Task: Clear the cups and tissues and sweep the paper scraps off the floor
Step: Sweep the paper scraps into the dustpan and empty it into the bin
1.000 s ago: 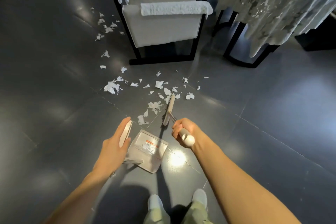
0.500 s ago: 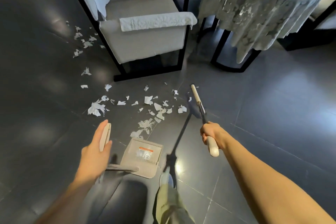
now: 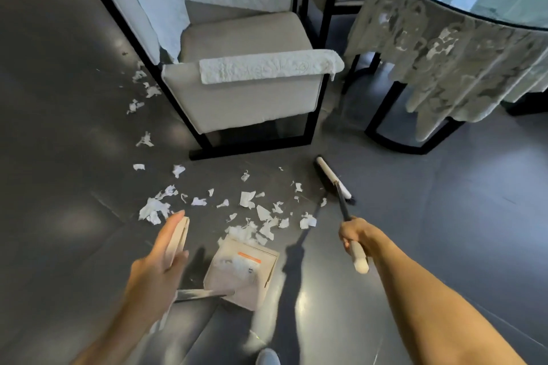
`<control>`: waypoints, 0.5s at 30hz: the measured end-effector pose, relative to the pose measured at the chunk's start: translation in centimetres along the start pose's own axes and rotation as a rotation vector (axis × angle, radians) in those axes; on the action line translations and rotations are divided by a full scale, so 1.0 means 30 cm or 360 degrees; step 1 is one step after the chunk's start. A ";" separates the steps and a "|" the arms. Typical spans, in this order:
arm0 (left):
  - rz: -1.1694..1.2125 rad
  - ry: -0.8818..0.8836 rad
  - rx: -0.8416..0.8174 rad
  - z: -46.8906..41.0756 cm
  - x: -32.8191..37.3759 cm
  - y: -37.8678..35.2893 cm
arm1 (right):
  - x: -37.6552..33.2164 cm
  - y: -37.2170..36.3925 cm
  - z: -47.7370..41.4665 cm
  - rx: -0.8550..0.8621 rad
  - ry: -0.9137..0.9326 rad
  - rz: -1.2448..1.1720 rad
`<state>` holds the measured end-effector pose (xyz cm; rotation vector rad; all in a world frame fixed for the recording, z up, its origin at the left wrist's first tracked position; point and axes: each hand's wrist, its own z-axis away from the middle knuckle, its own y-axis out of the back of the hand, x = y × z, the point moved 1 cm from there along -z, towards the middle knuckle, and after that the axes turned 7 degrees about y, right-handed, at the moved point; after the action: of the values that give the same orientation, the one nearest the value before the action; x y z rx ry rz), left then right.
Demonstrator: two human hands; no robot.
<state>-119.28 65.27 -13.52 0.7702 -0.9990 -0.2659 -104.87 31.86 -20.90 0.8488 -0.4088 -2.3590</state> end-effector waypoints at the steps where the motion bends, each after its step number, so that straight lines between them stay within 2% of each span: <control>1: -0.0026 -0.0027 0.0024 -0.015 0.013 -0.012 | -0.021 -0.005 -0.020 -0.0078 0.0017 0.0062; 5: -0.0083 -0.0099 0.0040 -0.052 0.045 -0.038 | -0.087 -0.069 0.045 -0.0446 0.0090 0.0164; 8: -0.0115 -0.0162 -0.0010 -0.056 0.081 -0.066 | -0.091 -0.128 0.163 -0.0550 0.0090 0.0261; 15: -0.0065 -0.0172 -0.0066 -0.062 0.124 -0.092 | -0.072 -0.176 0.402 -0.0888 -0.0316 -0.0157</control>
<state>-115.36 62.17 -13.55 0.7452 -1.0774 -0.3657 -113.71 38.33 -13.28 0.3805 0.2204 -2.4670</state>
